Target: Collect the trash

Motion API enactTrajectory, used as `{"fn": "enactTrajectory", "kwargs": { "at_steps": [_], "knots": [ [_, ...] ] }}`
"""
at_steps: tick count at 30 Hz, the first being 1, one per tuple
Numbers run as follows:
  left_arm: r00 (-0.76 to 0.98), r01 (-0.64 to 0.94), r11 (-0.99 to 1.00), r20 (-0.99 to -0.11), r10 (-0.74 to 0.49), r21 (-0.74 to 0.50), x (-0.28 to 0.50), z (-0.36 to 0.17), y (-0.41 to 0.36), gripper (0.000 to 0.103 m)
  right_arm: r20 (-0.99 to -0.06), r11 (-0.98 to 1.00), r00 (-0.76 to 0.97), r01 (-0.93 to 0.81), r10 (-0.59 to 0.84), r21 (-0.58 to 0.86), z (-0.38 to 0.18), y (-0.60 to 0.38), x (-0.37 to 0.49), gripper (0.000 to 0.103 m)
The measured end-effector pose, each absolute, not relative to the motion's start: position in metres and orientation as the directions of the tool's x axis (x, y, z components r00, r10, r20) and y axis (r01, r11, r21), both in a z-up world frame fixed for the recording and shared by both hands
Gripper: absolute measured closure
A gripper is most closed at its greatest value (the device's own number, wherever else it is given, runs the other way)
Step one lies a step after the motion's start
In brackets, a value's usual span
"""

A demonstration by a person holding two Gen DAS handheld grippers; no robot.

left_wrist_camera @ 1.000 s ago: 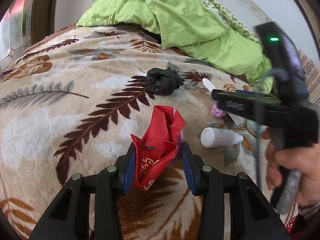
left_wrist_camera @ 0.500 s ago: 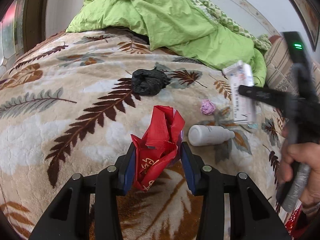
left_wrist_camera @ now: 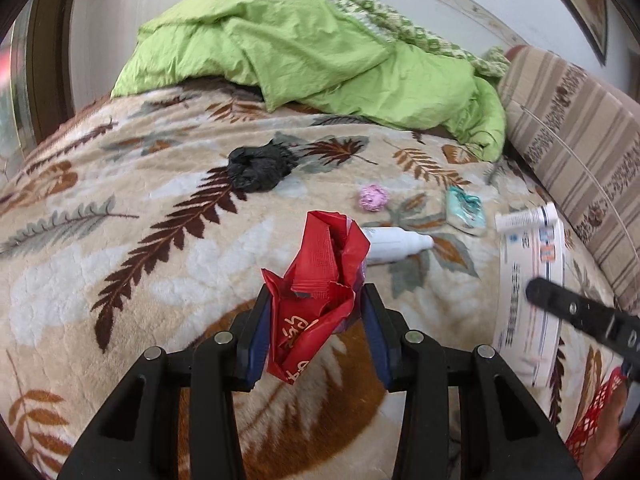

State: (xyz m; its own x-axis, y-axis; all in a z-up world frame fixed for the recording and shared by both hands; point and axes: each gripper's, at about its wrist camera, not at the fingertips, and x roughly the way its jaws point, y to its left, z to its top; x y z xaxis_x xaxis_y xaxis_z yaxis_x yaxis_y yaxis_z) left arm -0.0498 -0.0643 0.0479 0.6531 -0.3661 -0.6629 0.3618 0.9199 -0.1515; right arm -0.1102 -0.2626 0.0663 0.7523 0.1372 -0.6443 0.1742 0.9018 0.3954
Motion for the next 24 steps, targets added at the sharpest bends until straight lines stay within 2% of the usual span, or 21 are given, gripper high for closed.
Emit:
{"fn": "enactTrajectory", "kwargs": {
  "at_steps": [9, 17, 24],
  "knots": [
    [0.701, 0.402, 0.913, -0.618, -0.356, -0.070, -0.100, 0.067, -0.068, 0.062, -0.575, 0.879, 0.808, 0.173, 0.132, 0.444, 0.072, -0.264, -0.156, 0.089],
    [0.710, 0.411, 0.912, -0.625, -0.324, -0.006, -0.145, 0.070, -0.061, 0.062, -0.553, 0.887, 0.820, 0.141, 0.143, 0.439, 0.077, -0.252, -0.186, 0.089],
    [0.731, 0.405, 0.913, -0.615, -0.295, 0.043, -0.147, 0.067, -0.065, 0.062, -0.558, 0.899, 0.815, 0.119, 0.154, 0.421, 0.076, -0.245, -0.190, 0.090]
  ]
}}
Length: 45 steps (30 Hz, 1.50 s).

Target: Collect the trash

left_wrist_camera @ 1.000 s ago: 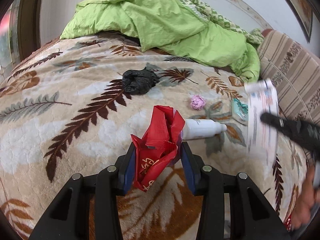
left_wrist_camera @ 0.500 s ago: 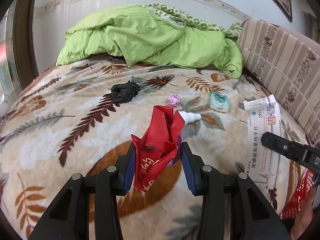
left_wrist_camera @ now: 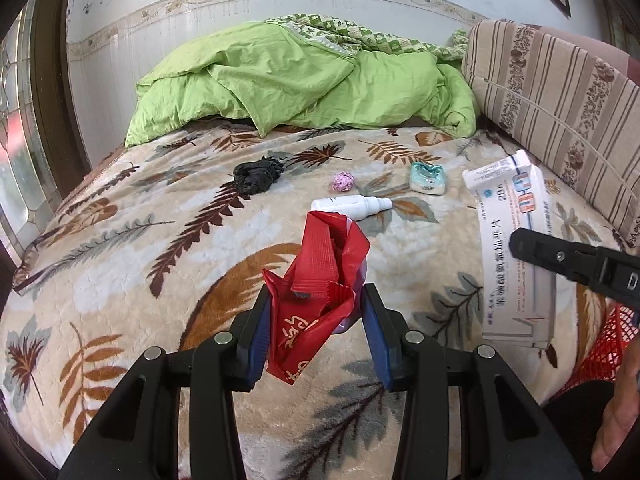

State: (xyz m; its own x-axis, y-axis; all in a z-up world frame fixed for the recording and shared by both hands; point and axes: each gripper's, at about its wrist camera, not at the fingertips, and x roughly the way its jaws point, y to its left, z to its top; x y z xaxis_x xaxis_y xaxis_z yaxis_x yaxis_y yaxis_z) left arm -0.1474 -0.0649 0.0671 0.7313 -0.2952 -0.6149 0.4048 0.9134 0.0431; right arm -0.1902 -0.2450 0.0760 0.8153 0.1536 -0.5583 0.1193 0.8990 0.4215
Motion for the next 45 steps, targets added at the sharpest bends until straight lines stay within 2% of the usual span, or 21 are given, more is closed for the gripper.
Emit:
{"fn": "enactTrajectory", "kwargs": {
  "at_steps": [45],
  "knots": [
    [0.743, 0.401, 0.914, -0.604, -0.288, 0.059, -0.1419, 0.0620, -0.0657, 0.062, -0.574, 0.899, 0.805, 0.130, 0.151, 0.418, 0.0730, -0.2441, -0.1855, 0.089]
  ]
}}
